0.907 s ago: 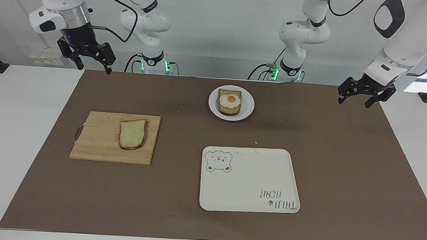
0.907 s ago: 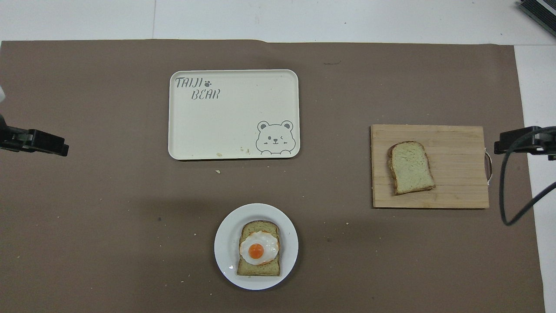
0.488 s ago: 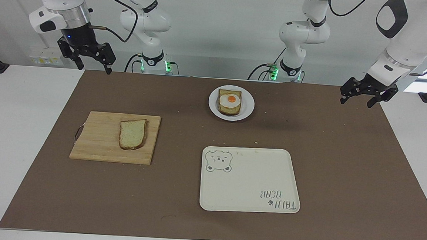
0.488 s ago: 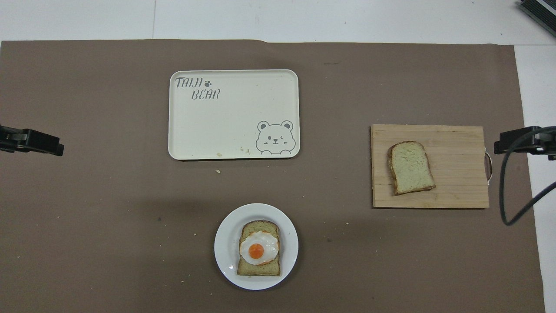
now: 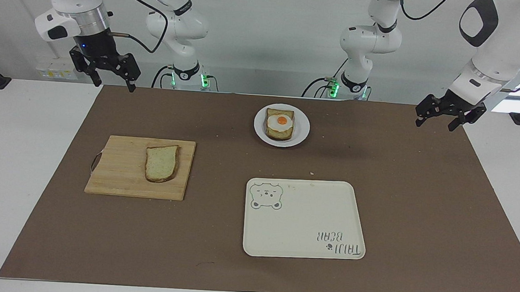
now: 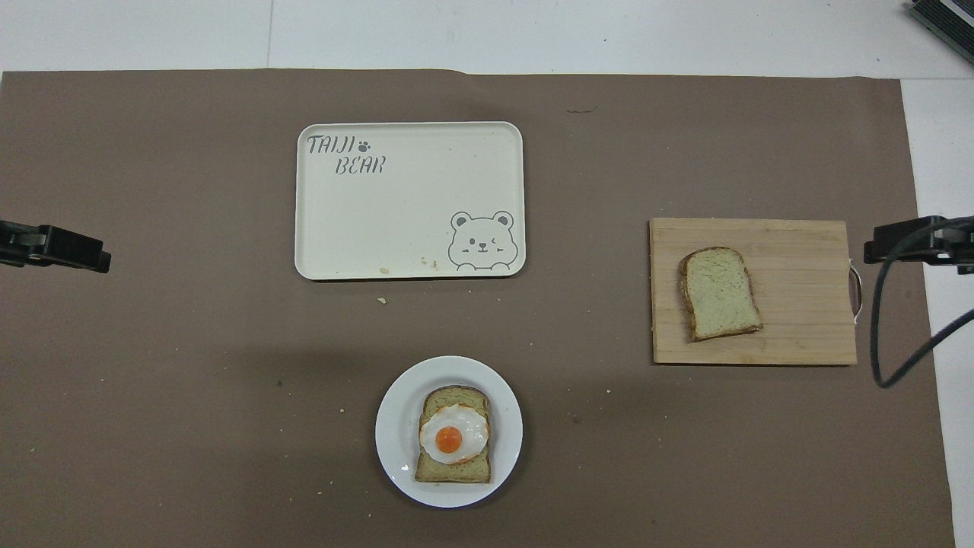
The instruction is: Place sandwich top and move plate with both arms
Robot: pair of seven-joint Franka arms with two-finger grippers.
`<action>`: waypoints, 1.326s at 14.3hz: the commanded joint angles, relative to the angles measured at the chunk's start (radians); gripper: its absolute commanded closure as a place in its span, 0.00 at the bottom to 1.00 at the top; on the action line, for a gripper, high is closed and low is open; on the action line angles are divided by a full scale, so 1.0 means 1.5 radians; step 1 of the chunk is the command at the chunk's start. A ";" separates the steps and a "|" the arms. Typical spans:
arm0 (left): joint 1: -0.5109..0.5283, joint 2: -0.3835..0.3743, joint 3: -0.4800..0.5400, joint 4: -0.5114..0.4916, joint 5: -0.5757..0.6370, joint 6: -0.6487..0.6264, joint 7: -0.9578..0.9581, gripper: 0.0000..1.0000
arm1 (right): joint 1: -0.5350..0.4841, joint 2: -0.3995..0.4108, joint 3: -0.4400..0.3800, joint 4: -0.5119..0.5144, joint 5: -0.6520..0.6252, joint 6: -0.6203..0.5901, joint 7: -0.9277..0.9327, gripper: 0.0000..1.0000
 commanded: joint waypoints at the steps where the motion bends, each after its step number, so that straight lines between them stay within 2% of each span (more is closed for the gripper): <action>1: 0.005 0.003 -0.003 0.009 0.004 -0.006 -0.005 0.00 | -0.006 0.007 0.001 -0.038 0.011 0.055 -0.022 0.00; 4: 0.010 0.002 -0.003 0.009 0.004 -0.006 -0.005 0.00 | -0.005 0.022 0.002 -0.101 0.026 0.157 -0.023 0.00; 5: 0.010 0.003 -0.003 0.009 0.004 -0.006 -0.005 0.00 | -0.005 0.039 0.001 -0.109 0.052 0.179 -0.030 0.00; 9: 0.010 0.002 -0.003 0.009 0.004 -0.005 -0.005 0.00 | -0.022 0.115 0.001 -0.115 0.066 0.224 -0.108 0.00; 11: 0.010 0.002 -0.003 0.009 0.004 -0.007 -0.005 0.00 | -0.027 0.142 0.001 -0.143 0.098 0.287 -0.145 0.00; 13: 0.006 0.003 -0.003 0.009 0.004 -0.006 -0.005 0.00 | -0.028 0.151 0.001 -0.183 0.104 0.344 -0.171 0.00; 16: 0.008 0.003 -0.003 0.009 0.004 -0.006 -0.005 0.00 | -0.037 0.162 0.001 -0.257 0.161 0.416 -0.263 0.00; 19: 0.010 0.003 -0.003 0.009 0.004 -0.006 -0.005 0.00 | -0.039 0.166 0.001 -0.304 0.162 0.446 -0.296 0.00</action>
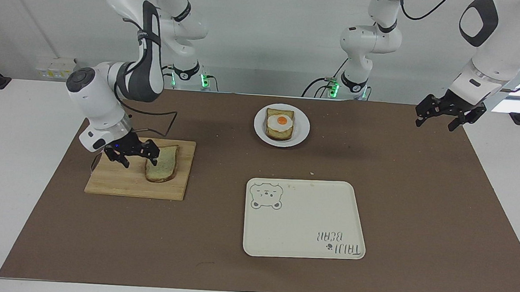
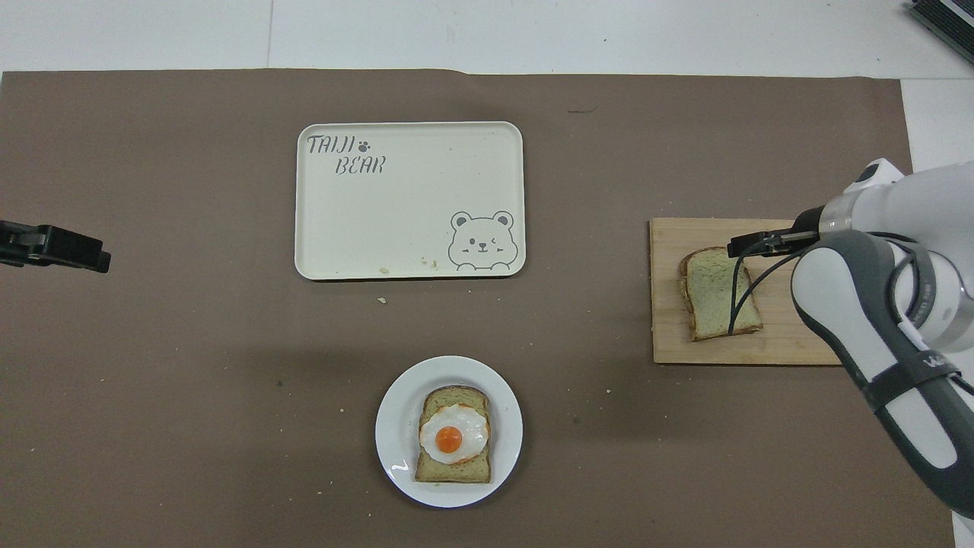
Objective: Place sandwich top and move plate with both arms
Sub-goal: 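Reach the right gripper to the bread slice on the wooden board and grasp it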
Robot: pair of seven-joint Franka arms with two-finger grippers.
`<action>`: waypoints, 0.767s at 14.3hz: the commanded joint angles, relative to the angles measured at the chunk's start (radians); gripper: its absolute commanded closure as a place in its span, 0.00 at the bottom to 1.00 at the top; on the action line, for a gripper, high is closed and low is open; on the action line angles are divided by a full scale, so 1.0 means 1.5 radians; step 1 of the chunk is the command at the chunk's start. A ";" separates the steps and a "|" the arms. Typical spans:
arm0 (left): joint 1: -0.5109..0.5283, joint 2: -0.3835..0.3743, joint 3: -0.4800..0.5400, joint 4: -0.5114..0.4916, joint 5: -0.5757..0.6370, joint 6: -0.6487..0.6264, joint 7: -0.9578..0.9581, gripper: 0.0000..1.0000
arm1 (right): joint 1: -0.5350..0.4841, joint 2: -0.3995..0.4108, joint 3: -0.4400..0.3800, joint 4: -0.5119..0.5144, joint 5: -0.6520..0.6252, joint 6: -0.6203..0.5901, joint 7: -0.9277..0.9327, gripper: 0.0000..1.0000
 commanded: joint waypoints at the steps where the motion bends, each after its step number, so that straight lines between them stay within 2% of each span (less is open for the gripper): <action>1: 0.009 0.003 -0.005 0.009 0.004 -0.007 -0.005 0.00 | -0.013 -0.011 0.004 -0.054 0.022 0.036 -0.055 0.00; 5: 0.008 0.003 -0.005 0.009 0.004 -0.007 -0.005 0.00 | -0.019 -0.006 0.004 -0.082 0.022 0.056 -0.079 0.00; 6: 0.009 0.003 -0.005 0.009 0.004 -0.007 -0.005 0.00 | -0.019 -0.002 0.004 -0.083 0.022 0.056 -0.082 0.05; 7: 0.009 0.003 -0.005 0.009 0.004 -0.007 -0.005 0.00 | -0.020 0.000 0.004 -0.082 0.022 0.057 -0.082 0.17; 8: 0.009 0.003 -0.005 0.009 0.004 -0.008 -0.005 0.00 | -0.019 0.001 0.004 -0.083 0.022 0.057 -0.082 0.33; 10: 0.008 0.003 -0.005 0.009 0.004 -0.008 -0.005 0.00 | -0.025 0.012 0.004 -0.084 0.022 0.065 -0.083 0.46; 11: 0.008 0.003 -0.005 0.009 0.004 -0.008 -0.005 0.00 | -0.025 0.012 0.005 -0.085 0.023 0.068 -0.084 0.56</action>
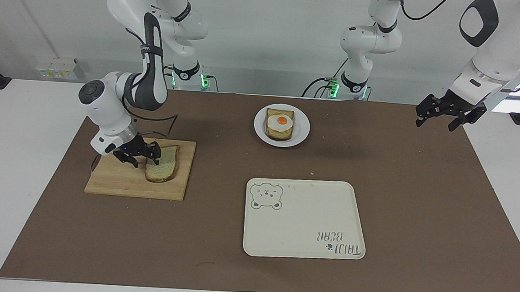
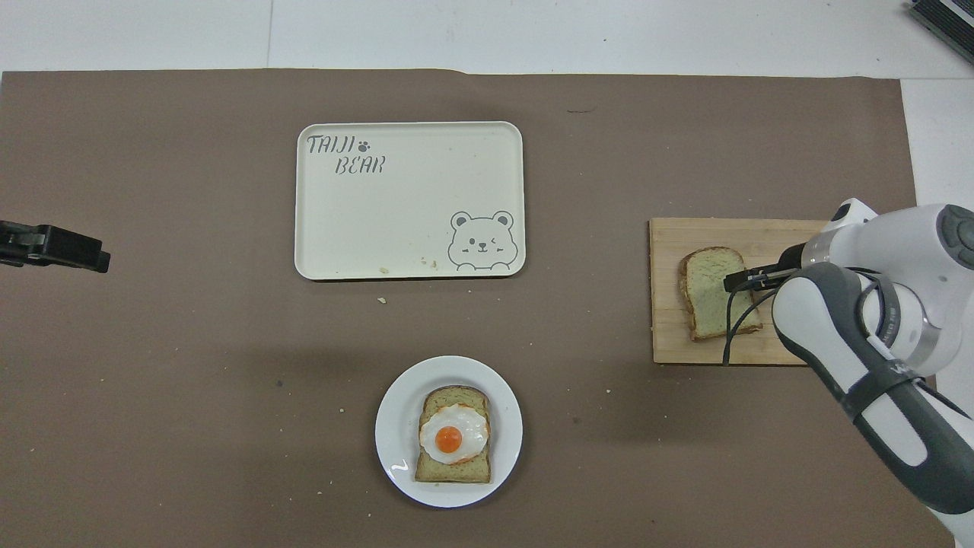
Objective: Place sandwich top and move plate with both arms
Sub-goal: 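Reach the right gripper to the bread slice on the wooden board and grasp it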
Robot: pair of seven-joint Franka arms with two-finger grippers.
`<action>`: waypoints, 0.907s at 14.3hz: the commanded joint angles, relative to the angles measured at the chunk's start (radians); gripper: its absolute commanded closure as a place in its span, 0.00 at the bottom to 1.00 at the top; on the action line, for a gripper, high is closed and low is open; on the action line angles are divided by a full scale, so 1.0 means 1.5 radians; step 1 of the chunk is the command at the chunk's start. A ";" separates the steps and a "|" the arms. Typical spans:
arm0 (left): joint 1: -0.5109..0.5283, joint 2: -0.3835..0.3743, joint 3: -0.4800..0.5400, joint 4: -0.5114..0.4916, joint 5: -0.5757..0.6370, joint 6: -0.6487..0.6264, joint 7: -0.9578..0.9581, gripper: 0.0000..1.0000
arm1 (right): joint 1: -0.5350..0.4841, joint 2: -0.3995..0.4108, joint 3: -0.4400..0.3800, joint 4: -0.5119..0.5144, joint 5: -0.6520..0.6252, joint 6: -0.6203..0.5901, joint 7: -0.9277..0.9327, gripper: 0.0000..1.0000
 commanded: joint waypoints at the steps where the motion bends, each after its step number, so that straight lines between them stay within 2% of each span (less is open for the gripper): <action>1: 0.008 0.003 -0.006 0.009 0.004 -0.008 -0.005 0.00 | -0.012 0.008 0.005 -0.007 0.024 0.021 -0.031 0.70; 2: 0.009 0.003 -0.006 0.009 0.004 -0.008 -0.005 0.00 | -0.011 0.009 0.005 -0.008 0.037 0.021 -0.031 0.93; 3: 0.009 0.003 -0.006 0.009 0.004 -0.008 -0.005 0.00 | -0.011 0.010 0.004 -0.008 0.062 0.020 -0.024 1.00; 9: 0.009 0.003 -0.006 0.009 0.004 -0.008 -0.005 0.00 | -0.011 0.004 0.004 0.004 0.070 0.006 -0.022 1.00; 13: 0.008 0.003 -0.006 0.009 0.004 -0.008 -0.005 0.00 | -0.005 -0.033 0.004 0.050 0.069 -0.077 0.013 1.00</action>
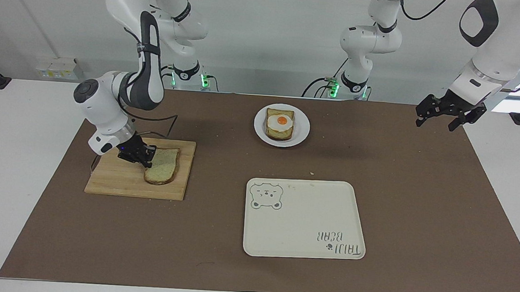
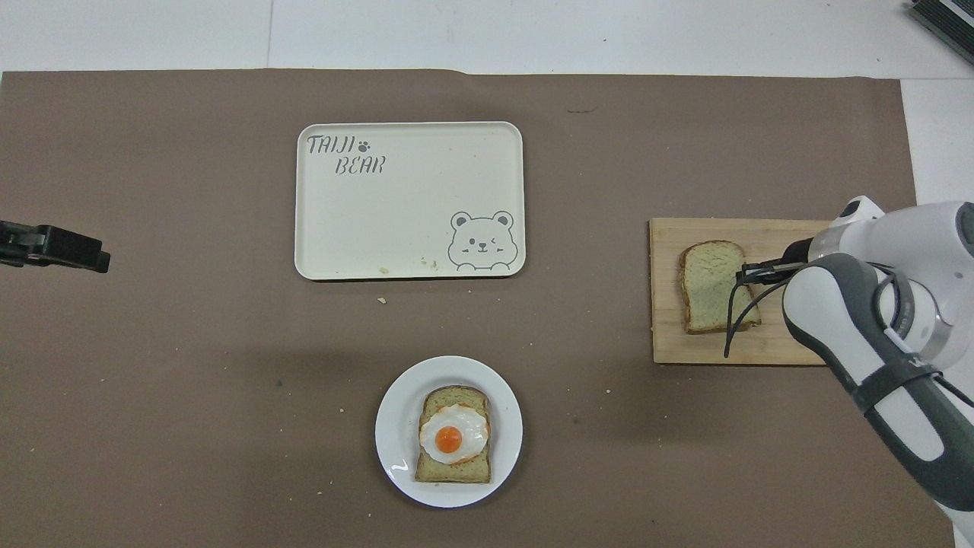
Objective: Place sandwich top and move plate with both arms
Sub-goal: 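Reach the right gripper to the bread slice on the wooden board and grasp it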
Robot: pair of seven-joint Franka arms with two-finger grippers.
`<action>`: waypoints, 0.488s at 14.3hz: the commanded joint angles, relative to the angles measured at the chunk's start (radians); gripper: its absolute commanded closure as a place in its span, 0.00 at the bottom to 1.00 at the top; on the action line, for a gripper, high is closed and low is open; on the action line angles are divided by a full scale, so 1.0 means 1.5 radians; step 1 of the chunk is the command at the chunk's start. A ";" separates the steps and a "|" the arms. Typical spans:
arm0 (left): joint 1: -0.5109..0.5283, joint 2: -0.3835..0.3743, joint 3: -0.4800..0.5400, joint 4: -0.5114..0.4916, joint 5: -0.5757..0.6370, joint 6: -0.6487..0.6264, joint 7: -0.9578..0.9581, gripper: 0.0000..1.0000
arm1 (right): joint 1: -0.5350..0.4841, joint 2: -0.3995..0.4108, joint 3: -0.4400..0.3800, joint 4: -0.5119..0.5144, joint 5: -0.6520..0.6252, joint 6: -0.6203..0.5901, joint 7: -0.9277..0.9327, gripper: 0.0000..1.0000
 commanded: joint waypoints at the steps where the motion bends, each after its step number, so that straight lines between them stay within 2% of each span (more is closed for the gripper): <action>1: 0.008 0.003 -0.006 0.009 0.004 -0.008 -0.004 0.00 | -0.002 -0.039 0.008 0.033 0.019 -0.065 0.023 1.00; 5: 0.008 0.003 -0.006 0.009 0.004 -0.008 -0.004 0.00 | 0.023 -0.074 0.013 0.070 0.034 -0.185 0.065 1.00; 7: 0.008 0.003 -0.006 0.009 0.004 -0.008 -0.004 0.00 | 0.069 -0.078 0.013 0.068 0.074 -0.191 0.084 1.00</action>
